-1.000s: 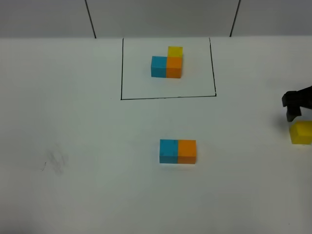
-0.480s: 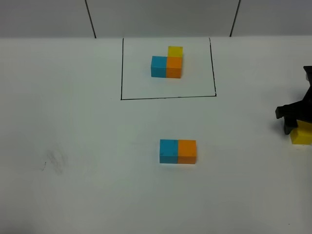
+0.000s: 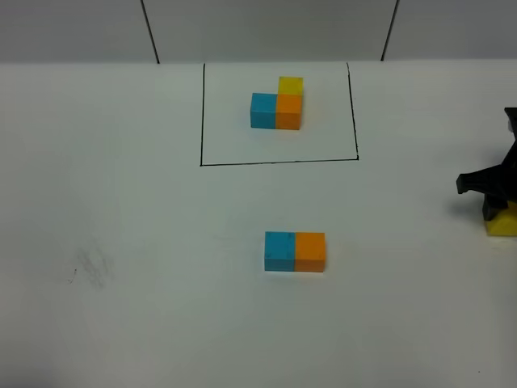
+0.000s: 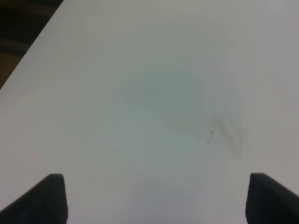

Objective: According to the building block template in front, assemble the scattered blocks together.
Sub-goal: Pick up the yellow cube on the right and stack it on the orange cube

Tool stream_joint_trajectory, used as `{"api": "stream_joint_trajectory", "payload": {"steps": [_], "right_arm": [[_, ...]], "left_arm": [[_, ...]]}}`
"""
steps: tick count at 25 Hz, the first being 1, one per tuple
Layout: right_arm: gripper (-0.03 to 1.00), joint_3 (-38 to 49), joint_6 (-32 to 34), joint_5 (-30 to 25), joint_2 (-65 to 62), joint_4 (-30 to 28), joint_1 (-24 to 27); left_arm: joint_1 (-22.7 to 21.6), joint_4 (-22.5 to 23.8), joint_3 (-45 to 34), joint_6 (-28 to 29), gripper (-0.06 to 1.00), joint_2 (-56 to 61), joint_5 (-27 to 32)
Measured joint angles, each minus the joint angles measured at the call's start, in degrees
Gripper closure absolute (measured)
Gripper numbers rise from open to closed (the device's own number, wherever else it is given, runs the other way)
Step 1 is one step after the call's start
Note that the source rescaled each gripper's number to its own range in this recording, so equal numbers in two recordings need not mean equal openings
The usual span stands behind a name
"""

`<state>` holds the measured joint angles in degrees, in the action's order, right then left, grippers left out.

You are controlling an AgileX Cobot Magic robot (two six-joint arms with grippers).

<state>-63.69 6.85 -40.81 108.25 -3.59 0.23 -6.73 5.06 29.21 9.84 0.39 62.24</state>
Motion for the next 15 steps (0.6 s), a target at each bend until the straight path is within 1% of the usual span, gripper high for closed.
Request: {"api": "stream_joint_trajectory", "payload": {"steps": [2, 4, 6, 9, 12, 15], "right_arm": [[0.95, -0.1, 1.6, 0.3, -3.0, 0.0, -1.6], [0.95, -1.1, 4.6, 0.9, -5.3, 0.0, -4.0], [0.95, -2.5, 7.9, 1.4, -6.0, -0.1, -7.0], [0.95, -4.6, 13.6, 1.1, -5.3, -0.1, -13.0], [0.95, -7.1, 22.1, -0.9, -3.1, -0.9, -19.3], [0.95, -10.3, 30.9, -4.5, -0.6, -3.7, -24.5]], "left_arm": [[0.0, 0.0, 0.0, 0.0, 0.20, 0.0, 0.0], [0.0, 0.0, 0.0, 0.0, 0.20, 0.0, 0.0], [0.0, 0.0, 0.0, 0.0, 0.20, 0.0, 0.0], [0.0, 0.0, 0.0, 0.0, 0.20, 0.0, 0.0], [0.0, 0.0, 0.0, 0.0, 0.20, 0.0, 0.0], [0.0, 0.0, 0.0, 0.0, 0.20, 0.0, 0.0]]}}
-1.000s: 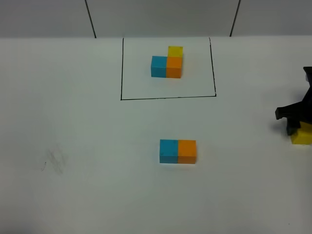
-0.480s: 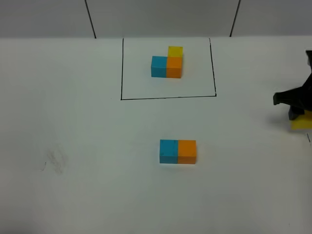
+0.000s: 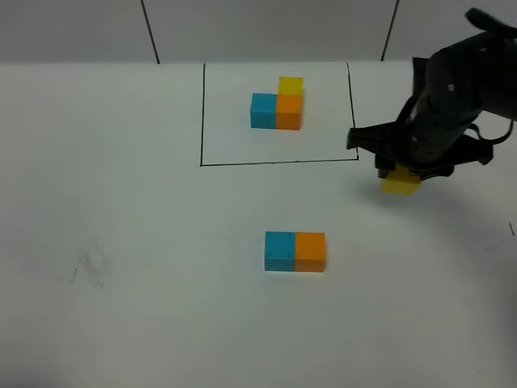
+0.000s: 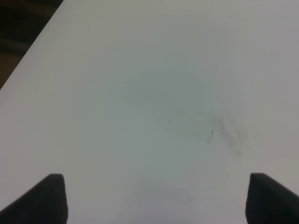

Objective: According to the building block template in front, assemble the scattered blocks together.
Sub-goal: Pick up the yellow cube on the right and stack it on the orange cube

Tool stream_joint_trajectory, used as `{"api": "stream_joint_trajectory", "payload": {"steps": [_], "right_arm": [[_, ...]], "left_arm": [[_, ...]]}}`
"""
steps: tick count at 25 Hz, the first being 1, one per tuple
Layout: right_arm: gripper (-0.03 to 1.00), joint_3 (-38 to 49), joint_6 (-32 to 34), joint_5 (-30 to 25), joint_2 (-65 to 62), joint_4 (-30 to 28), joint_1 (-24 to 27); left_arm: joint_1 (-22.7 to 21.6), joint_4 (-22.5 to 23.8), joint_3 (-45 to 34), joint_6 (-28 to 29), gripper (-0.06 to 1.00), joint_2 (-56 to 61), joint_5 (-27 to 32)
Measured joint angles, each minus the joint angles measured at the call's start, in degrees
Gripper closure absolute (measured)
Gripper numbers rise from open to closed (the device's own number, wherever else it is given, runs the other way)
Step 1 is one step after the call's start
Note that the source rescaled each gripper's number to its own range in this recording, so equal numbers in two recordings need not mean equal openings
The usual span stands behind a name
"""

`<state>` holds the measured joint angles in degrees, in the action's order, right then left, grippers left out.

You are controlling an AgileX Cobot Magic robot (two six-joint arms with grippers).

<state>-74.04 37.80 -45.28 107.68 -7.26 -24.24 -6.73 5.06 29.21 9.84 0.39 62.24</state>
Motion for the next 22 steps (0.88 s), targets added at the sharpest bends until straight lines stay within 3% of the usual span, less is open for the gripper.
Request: {"api": "stream_joint_trajectory", "payload": {"steps": [8, 14, 22], "right_arm": [[0.95, -10.6, 7.5, -7.2, 6.2, -2.4, -7.5], [0.95, -11.2, 10.5, -6.5, 8.4, -2.2, -10.5], [0.95, -11.2, 14.3, -5.7, 9.2, -6.3, -14.8]], "left_arm": [[0.0, 0.0, 0.0, 0.0, 0.20, 0.0, 0.0], [0.0, 0.0, 0.0, 0.0, 0.20, 0.0, 0.0], [0.0, 0.0, 0.0, 0.0, 0.20, 0.0, 0.0]]}}
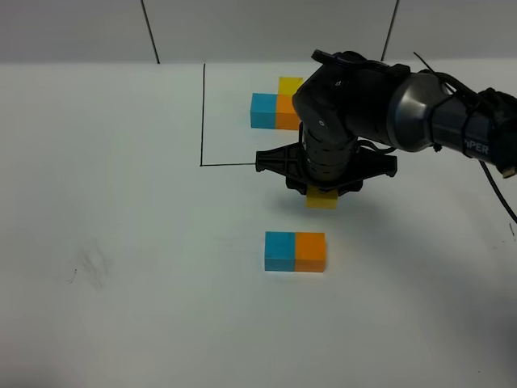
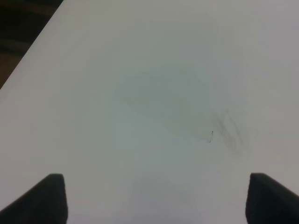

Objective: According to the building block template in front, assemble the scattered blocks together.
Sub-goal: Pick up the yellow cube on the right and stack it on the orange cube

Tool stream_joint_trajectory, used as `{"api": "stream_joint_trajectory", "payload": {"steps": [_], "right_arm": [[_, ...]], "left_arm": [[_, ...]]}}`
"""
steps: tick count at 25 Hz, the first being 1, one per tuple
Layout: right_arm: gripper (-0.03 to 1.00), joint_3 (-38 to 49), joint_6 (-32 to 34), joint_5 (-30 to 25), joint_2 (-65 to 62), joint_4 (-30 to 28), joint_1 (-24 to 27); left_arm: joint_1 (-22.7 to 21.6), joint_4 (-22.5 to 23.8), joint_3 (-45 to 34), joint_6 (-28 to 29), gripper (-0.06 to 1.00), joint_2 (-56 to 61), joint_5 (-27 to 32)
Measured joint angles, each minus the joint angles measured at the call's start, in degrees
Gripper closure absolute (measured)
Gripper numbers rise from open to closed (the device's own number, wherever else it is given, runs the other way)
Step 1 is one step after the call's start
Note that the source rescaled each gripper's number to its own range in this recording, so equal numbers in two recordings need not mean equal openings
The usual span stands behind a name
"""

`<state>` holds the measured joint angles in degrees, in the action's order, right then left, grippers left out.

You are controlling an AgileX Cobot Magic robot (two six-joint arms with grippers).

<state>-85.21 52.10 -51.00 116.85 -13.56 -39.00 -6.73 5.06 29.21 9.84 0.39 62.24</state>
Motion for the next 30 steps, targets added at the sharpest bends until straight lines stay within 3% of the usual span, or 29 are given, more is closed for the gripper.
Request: {"api": "stream_joint_trajectory", "payload": {"steps": [30], "right_arm": [[0.95, -0.2, 2.8, -0.1, 7.7, 1.4, -2.3]], "left_arm": [[0.0, 0.0, 0.0, 0.2, 0.20, 0.0, 0.0]]}}
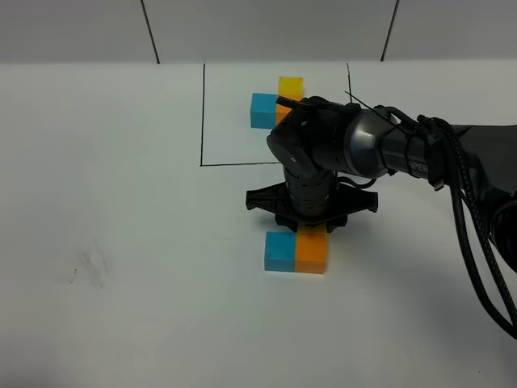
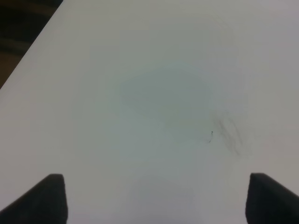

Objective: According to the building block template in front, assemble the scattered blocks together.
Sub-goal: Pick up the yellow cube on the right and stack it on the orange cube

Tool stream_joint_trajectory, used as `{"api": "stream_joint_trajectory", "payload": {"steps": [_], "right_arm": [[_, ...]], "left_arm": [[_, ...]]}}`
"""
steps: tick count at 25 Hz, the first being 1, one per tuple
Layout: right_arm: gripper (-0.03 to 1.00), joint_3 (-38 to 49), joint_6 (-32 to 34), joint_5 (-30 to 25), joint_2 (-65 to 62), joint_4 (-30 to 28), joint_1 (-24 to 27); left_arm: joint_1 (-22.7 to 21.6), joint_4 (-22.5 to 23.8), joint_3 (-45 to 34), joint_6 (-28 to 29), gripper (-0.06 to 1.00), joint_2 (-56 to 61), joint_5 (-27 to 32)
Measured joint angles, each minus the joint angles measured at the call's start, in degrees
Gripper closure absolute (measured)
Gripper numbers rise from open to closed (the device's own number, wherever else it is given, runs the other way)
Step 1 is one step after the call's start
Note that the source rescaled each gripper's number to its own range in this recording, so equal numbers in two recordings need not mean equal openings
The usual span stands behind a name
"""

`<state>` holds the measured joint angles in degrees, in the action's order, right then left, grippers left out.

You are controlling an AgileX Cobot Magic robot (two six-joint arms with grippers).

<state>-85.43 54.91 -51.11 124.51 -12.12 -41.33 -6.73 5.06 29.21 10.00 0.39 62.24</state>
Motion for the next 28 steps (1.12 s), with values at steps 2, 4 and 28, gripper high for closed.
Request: {"api": "stream_joint_trajectory", "payload": {"steps": [2, 4, 28], "right_arm": [[0.95, 0.0, 0.0, 0.0, 0.0, 0.0, 0.0], [0.95, 0.0, 0.1, 0.0, 0.0, 0.0, 0.0], [0.55, 0.0, 0.0, 4.0, 0.6, 1.0, 0.0]], "left_arm": [[0.0, 0.0, 0.0, 0.0, 0.20, 0.0, 0.0], [0.0, 0.0, 0.0, 0.0, 0.20, 0.0, 0.0], [0.0, 0.0, 0.0, -0.1, 0.20, 0.0, 0.0]]}}
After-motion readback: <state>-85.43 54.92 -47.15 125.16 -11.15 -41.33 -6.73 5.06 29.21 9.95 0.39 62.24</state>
